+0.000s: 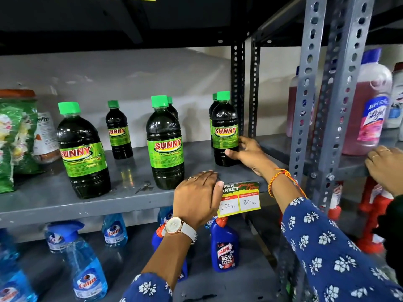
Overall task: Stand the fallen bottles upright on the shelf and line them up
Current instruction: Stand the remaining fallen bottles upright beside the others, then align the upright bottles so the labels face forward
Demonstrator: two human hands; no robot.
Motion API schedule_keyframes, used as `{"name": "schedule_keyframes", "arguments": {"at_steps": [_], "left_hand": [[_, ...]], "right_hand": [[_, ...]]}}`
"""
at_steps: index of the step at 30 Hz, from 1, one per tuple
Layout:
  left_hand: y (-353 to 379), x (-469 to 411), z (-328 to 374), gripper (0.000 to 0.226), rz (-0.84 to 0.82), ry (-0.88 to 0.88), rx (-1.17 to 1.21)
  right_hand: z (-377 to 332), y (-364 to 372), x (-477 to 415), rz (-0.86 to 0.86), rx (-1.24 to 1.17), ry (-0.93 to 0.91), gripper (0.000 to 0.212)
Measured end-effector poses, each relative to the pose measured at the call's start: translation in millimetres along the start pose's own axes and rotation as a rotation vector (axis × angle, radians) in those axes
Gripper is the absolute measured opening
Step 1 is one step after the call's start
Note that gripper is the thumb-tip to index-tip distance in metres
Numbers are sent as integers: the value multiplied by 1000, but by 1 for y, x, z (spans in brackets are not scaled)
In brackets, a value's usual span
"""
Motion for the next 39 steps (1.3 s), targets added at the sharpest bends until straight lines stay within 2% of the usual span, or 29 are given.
{"name": "schedule_keyframes", "arguments": {"at_steps": [3,9,18,32,36,38,39], "left_hand": [[-1,0,1,47,-6,-7,1],[-4,-1,5,45,-11,-16,-17],[-7,-2,8,45,-2,-4,0],[-6,-2,7,42,44,29,-46],[-7,-2,7,46,38,42,12],[-12,0,5,49,41,53,102],[-20,6,2,47,77,62,139]], "right_hand": [[-1,-1,5,36,23,-1,62],[-6,-8,36,-59,31,-36,55],[-4,-21,66,-94,36,-65,53],[-1,-22,70,-112,39,-73,59],[-2,-23,70,-123,41,-69,61],[0,-24,73,-73,1,-99,69],[-2,-22,78,10,-22,-170,73]]}}
Point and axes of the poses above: each hand's wrist, its own x-axis away from the middle knuckle, its own y-axis out of the palm, z = x × y, the point moved 3 cm from there along -x, towards the middle knuckle, and after that the axes turned 14 degrees about y, right-handed, at the moved point
